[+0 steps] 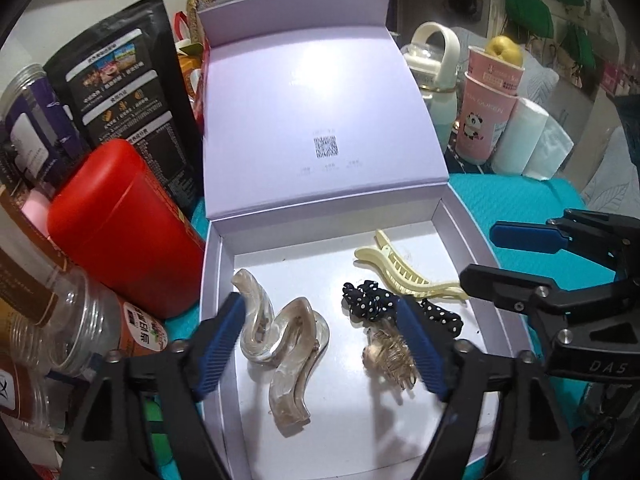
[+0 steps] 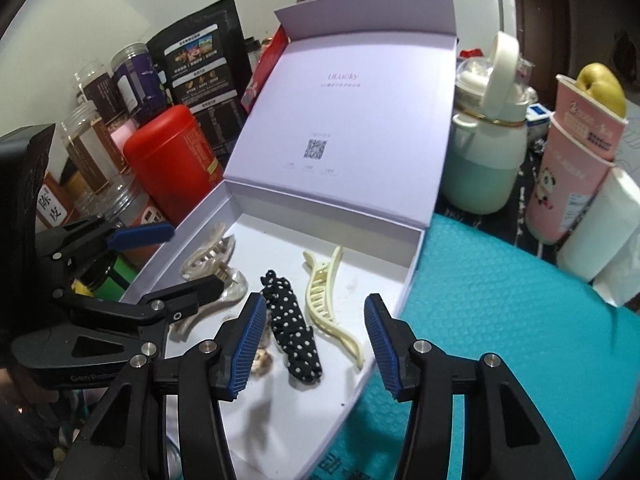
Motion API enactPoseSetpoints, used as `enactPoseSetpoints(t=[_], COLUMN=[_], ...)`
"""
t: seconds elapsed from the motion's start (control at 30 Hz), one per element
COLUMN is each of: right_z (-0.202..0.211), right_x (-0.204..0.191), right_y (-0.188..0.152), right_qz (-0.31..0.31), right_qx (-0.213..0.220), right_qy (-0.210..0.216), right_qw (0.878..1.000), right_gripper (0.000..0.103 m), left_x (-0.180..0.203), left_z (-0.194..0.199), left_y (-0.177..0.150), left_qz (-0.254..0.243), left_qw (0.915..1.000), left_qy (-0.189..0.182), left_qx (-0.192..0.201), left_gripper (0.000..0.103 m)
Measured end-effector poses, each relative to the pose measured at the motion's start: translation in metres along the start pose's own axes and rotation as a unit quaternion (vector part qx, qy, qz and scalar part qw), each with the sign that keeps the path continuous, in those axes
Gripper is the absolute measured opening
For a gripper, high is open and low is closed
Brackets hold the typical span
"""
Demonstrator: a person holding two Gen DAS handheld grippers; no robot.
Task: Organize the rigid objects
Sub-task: 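Withdraw both open tools up and away from the gift box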
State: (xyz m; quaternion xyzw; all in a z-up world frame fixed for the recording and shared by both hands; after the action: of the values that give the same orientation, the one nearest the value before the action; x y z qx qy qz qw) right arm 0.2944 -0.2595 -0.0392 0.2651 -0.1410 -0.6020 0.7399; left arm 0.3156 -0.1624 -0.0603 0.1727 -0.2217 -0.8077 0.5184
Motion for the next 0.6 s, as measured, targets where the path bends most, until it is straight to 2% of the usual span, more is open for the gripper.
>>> enactPoseSetpoints(t=[0.23,0.6], right_z=[0.024,0.056], right_x=[-0.004,-0.021], right_y=[0.0,0.0], right_qz=[0.006,0.023], right_qx=[0.016,0.04], right_qy=[-0.014,-0.019], right_qw=[1.0,0.999], right_gripper=[0.052,0.053], left_x=[-0.001,-0.004], left_z=[0.019,0.054], left_y=[-0.001,-0.004], left_qz=[0.007,0.019], left_qw=[0.9998,0.9991], left_qy=[0.012,0.008], left_qx=[0.011,0.036], left_gripper=[0.081,0.081])
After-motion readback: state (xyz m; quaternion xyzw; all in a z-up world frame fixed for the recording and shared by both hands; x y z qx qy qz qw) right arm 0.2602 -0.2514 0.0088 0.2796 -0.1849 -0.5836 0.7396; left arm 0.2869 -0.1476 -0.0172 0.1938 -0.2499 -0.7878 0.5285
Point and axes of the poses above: each gripper's, at about its wrist camera, not at the fingertips, and z roughly against the way its jaws point, x to its right, y to its top, the point moved 7 cm from there along -z, roughly the way its jaws point, and after that the axes turned 6 degrees about -x, right-handed, at the moved point
